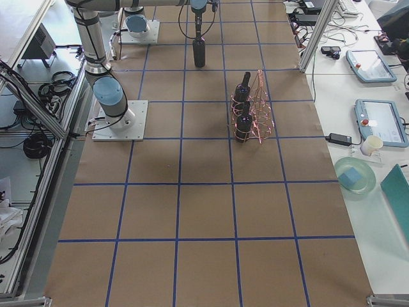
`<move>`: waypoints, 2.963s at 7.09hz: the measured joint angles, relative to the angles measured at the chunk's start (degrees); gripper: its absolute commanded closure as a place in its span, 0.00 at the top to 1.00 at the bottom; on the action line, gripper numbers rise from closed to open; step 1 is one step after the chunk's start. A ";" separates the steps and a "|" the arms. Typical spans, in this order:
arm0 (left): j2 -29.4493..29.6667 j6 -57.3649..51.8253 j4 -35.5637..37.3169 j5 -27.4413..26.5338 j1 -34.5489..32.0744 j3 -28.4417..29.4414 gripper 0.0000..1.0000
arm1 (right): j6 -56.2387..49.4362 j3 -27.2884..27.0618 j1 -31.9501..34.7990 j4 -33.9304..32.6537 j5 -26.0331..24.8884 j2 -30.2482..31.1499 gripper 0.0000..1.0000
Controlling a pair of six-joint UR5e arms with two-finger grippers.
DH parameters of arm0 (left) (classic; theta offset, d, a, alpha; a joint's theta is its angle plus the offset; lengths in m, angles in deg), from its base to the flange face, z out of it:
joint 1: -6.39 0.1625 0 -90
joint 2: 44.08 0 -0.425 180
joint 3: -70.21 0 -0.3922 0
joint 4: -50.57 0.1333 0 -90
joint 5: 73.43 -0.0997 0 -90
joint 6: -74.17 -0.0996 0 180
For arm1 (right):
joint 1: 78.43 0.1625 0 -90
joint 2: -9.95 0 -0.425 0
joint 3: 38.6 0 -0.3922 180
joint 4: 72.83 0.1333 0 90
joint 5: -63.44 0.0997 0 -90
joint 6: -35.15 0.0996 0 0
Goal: Place wine into wine basket
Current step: 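Close the right gripper on the bottle neck and lift it, then carry the bottle with the right gripper over the copper basket, then lower the bottle into the empty basket slot with the right gripper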
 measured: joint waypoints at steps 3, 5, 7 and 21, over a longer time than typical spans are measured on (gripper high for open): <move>-0.16 -0.21 0.10 -0.03 -0.19 0.05 1.00 | -1.35 0.82 -3.82 3.33 -0.84 4.35 0.00; -1.14 0.12 0.75 -0.14 -2.36 0.21 1.00 | -8.84 1.01 -11.71 9.44 -1.03 9.69 0.00; -1.66 0.88 2.27 -0.42 -4.90 0.20 1.00 | -22.58 1.62 -23.96 15.59 -1.15 14.88 0.00; -1.64 1.62 2.68 1.14 -7.96 -0.09 1.00 | -38.89 15.03 -48.91 12.46 1.41 4.07 0.00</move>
